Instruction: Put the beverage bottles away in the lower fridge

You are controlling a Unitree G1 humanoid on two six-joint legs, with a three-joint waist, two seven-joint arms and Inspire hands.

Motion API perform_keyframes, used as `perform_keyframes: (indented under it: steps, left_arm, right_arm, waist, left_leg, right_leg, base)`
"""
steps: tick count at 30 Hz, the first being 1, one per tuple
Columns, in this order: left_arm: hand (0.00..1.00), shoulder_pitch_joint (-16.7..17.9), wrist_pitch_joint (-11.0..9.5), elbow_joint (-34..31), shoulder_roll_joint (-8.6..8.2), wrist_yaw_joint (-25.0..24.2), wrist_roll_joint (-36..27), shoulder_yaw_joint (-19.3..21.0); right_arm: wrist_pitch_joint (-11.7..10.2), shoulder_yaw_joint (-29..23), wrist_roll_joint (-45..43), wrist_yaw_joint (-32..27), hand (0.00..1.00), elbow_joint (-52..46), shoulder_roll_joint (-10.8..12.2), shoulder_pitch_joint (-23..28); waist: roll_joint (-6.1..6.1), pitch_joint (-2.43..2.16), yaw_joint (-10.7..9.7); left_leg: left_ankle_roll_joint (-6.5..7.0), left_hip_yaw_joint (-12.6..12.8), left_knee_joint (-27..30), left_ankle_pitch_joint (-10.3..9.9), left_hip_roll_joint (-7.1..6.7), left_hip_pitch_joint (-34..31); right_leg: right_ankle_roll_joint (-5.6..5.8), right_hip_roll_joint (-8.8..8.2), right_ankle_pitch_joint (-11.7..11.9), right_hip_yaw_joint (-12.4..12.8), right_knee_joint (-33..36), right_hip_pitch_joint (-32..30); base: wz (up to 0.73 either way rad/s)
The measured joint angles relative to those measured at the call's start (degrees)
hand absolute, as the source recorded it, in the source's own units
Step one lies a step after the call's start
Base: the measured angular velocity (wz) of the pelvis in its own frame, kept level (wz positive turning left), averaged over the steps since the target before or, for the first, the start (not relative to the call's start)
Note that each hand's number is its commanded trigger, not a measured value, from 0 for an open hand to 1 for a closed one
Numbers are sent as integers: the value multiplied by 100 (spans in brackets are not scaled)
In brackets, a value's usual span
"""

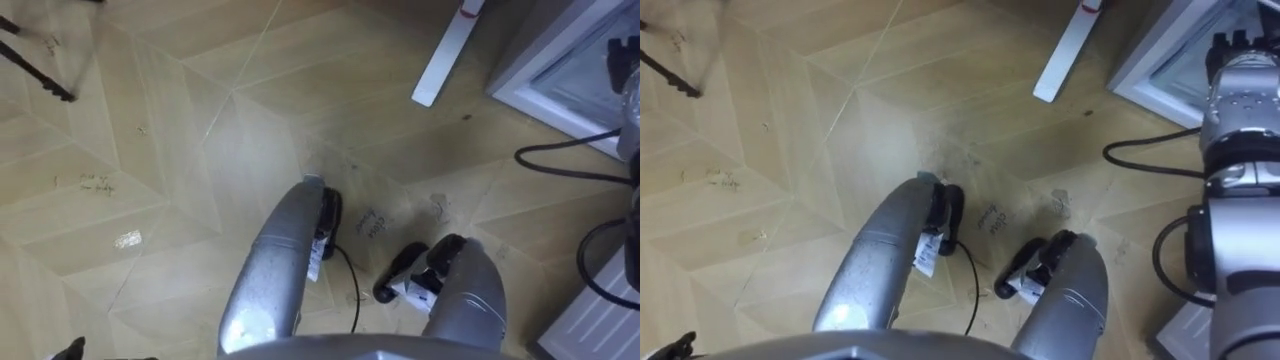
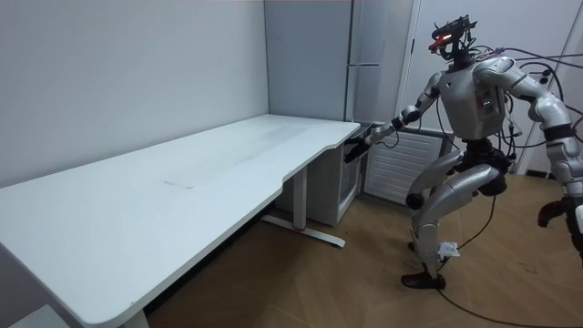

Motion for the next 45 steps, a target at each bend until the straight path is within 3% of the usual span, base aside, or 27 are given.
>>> perform_keyframes:
  steps: [5, 14, 17, 19, 22, 26, 28, 29, 30, 31, 35, 38, 40, 43, 45]
  left_arm:
    - [0, 2, -5, -197, -6, -30, -7, -4]
    - [0, -62, 74, -130, -93, -290, -20, -1]
    - [0, -107, 102, -142, -171, -350, -8, 36]
    - [0, -129, 128, -98, -379, -348, 106, 238]
    - [0, -139, 99, -42, -548, -329, 214, 417]
    - [0, -202, 111, 161, -742, -214, 217, 543]
    - [0, -214, 60, 268, -761, -206, 217, 747]
    - [0, -214, 53, 300, -764, -201, 218, 802]
    - [0, -214, 49, 378, -788, -159, 178, 907]
    - [0, -214, 46, 448, -841, -90, 178, 999]
    - [0, -172, 39, 503, -955, -54, 230, 1155]
    - [0, -100, 37, 519, -1021, -64, 266, 1267]
    - [0, -33, 72, 511, -1044, -65, 356, 1527]
    - [0, 47, 128, 457, -1064, -62, 526, 1828]
    - [0, 54, 191, 453, -1089, -67, 655, 1969]
  right_arm:
    - [63, -6, -52, 469, 0, 354, 1, 10]
    - [757, 9, -711, 1763, 0, 1303, -104, 222]
    - [1001, 42, -1029, 2148, 0, 1399, -102, 588]
    - [1176, 41, -1416, 2355, 0, 1453, -70, 976]
    - [1247, 32, -1799, 2478, 0, 1489, -17, 1592]
    - [1362, -68, -2221, 2499, 0, 1493, 97, 2171]
    - [1402, -436, -2468, 2523, 0, 1504, 194, 2561]
    - [1407, -504, -2511, 2518, 0, 1520, 204, 2675]
    - [1408, -603, -2536, 2485, 0, 1560, 205, 2892]
    - [1407, -777, -2629, 2395, 0, 1553, 202, 3086]
    - [1391, -993, -3301, 2117, 0, 1312, 204, 3523]
    - [1405, -1099, -4226, 1882, 0, 1153, 199, 3635]
    - [1473, -1359, -4887, 1652, 0, 885, 183, 3656]
    - [1467, -1589, -5508, 1455, 0, 240, 135, 3771]
    - [1470, -1767, -5791, 1393, 0, -49, 135, 3832]
  waist:
    - [15, -4, 20]
    - [40, -8, 9]
    - [-17, -12, -84]
    - [-75, -8, -147]
    - [-219, -19, -245]
    - [-305, -71, -472]
    - [-382, -141, -630]
    - [-408, -158, -673]
    - [-475, -218, -762]
    - [-490, -239, -849]
    - [-592, -264, -1017]
    - [-631, -275, -1208]
    - [-755, -275, -1392]
    - [-802, -304, -1472]
    - [-820, -310, -1629]
  left_leg:
    - [-3, -10, -144, 66, 1, 60]
    - [4, -5, -575, 75, 8, 624]
    - [6, -23, -805, 72, -1, 912]
    - [11, 8, -1029, 67, 5, 1253]
    - [13, 35, -1305, 68, 21, 1689]
    - [11, 145, -1727, 69, 173, 2312]
    - [-1, 200, -2038, 77, 225, 2754]
    - [-1, 229, -2122, 77, 227, 2892]
    - [-7, 309, -2317, 82, 210, 3154]
    - [-9, 355, -2460, 83, 193, 3407]
    - [-24, 661, -2972, 94, 194, 4162]
    - [-49, 845, -3333, 113, 182, 4659]
    - [-47, 947, -3552, 155, 108, 4959]
    - [-48, 911, -3792, 160, 75, 5265]
    - [-59, 810, -3904, 167, 61, 5376]
  right_leg:
    - [10, 55, 75, -33, -162, 59]
    - [178, 251, 254, -39, -762, 614]
    - [247, 319, 311, -74, -1069, 926]
    - [318, 385, 383, -74, -1364, 1254]
    - [401, 528, 507, -62, -1790, 1688]
    - [463, 815, 782, -70, -2517, 2296]
    - [525, 1003, 960, -24, -3010, 2765]
    - [543, 1028, 996, -4, -3130, 2888]
    - [577, 1040, 1059, 23, -3334, 3124]
    - [625, 1060, 1111, 36, -3528, 3373]
    - [717, 1200, 1336, 318, -4124, 3965]
    - [752, 1239, 1486, 381, -4496, 4380]
    - [767, 1210, 1500, 460, -4492, 4484]
    - [786, 1244, 1543, 595, -4640, 4629]
    - [795, 1308, 1618, 628, -4867, 4809]
  base:
    - [0]
    - [-6]
    - [-1]
    - [-9]
    - [-12]
    - [-30]
    - [-23]
    - [-24]
    - [-19]
    - [-20]
    - [-41]
    - [-31]
    - [-19]
    - [-38]
    - [-13]
